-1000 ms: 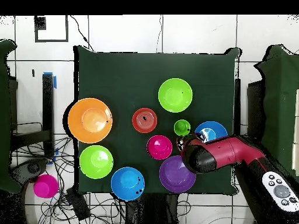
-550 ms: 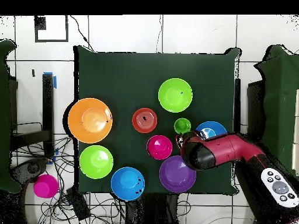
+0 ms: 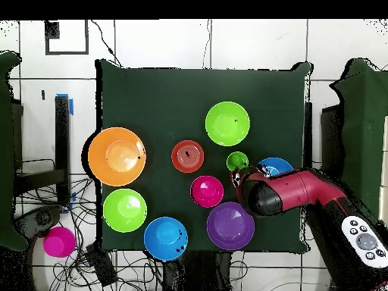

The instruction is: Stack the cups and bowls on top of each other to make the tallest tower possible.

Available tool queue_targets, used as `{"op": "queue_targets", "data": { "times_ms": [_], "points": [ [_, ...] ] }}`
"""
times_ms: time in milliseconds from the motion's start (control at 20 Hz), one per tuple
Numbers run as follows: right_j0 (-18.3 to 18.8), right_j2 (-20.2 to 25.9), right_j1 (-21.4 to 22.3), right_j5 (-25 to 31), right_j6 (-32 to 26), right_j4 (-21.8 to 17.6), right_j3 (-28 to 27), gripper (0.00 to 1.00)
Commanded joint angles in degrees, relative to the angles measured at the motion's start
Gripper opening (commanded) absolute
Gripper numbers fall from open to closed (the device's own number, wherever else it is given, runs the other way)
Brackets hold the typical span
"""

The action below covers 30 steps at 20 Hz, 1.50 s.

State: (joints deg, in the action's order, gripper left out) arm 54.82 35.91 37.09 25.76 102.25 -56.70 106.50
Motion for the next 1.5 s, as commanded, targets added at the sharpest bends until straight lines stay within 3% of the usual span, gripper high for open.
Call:
{"op": "queue_targets", "data": {
  "times_ms": [50, 400, 900, 1500],
  "points": [
    [-1.60, 2.01, -2.14, 2.14, -10.98, -2.42, -4.10, 1.00],
    [-1.38, 1.79, -0.19, 1.92, -10.15, -1.99, -2.47, 1.00],
    [-5.77, -3.21, -6.65, -3.87, -2.11, -7.27, -5.35, 1.00],
    [-6.10, -4.83, -10.78, -6.08, -2.72, -7.90, -9.02, 1.00]
  ]
}}
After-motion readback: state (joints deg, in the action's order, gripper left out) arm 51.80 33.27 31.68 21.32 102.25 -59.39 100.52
